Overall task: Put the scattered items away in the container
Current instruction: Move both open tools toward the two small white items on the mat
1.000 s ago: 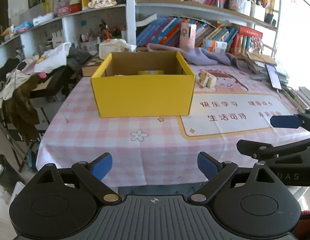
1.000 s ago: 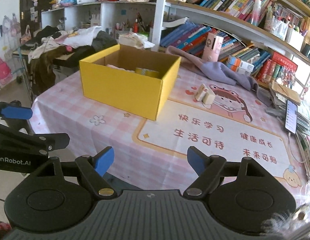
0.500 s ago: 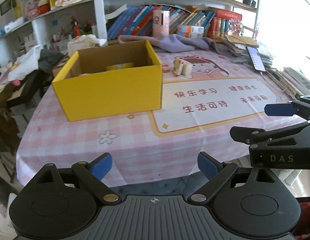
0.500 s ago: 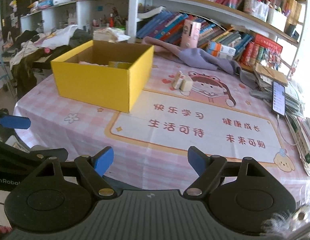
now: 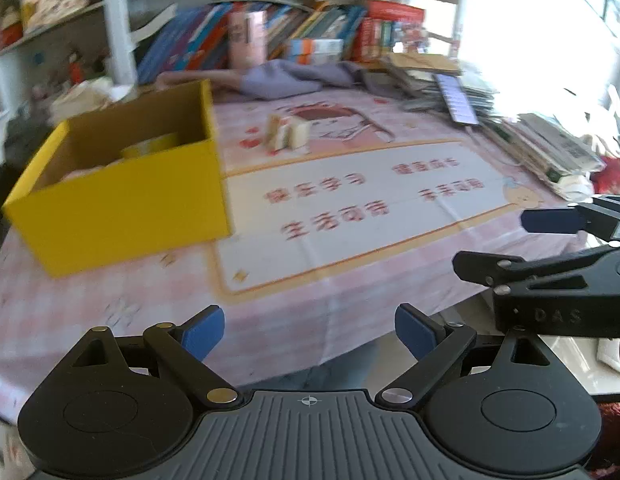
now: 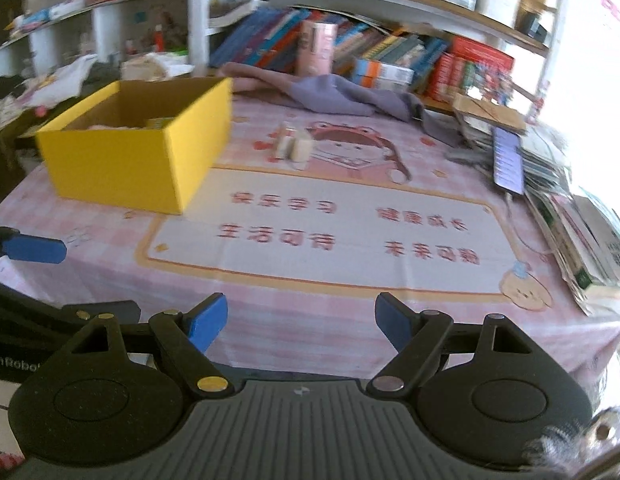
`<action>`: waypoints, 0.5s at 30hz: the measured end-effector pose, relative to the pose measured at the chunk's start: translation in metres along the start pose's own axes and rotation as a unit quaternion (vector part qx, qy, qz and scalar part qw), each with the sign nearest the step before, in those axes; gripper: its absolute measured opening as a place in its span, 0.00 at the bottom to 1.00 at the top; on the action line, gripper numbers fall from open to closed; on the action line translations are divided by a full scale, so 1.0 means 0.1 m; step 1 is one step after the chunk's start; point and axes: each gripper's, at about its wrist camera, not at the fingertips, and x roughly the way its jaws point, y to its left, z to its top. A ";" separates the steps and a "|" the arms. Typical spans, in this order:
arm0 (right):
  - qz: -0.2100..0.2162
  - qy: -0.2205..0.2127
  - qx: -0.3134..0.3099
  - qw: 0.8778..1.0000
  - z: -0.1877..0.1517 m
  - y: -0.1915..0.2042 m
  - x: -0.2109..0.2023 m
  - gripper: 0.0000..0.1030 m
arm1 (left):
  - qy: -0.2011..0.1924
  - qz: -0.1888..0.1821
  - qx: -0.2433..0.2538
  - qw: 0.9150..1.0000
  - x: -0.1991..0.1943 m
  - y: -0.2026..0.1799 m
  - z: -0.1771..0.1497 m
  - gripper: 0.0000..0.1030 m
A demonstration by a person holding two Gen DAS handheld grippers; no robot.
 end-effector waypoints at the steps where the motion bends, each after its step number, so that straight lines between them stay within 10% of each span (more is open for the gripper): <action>1: -0.003 -0.003 0.006 1.000 0.01 -0.05 0.01 0.73 | -0.010 -0.004 0.007 1.000 0.01 -0.03 0.04 0.92; 15: 0.011 -0.054 0.029 0.998 0.45 -0.55 0.36 0.58 | -0.098 -0.008 0.027 0.995 0.33 -0.22 0.63 0.91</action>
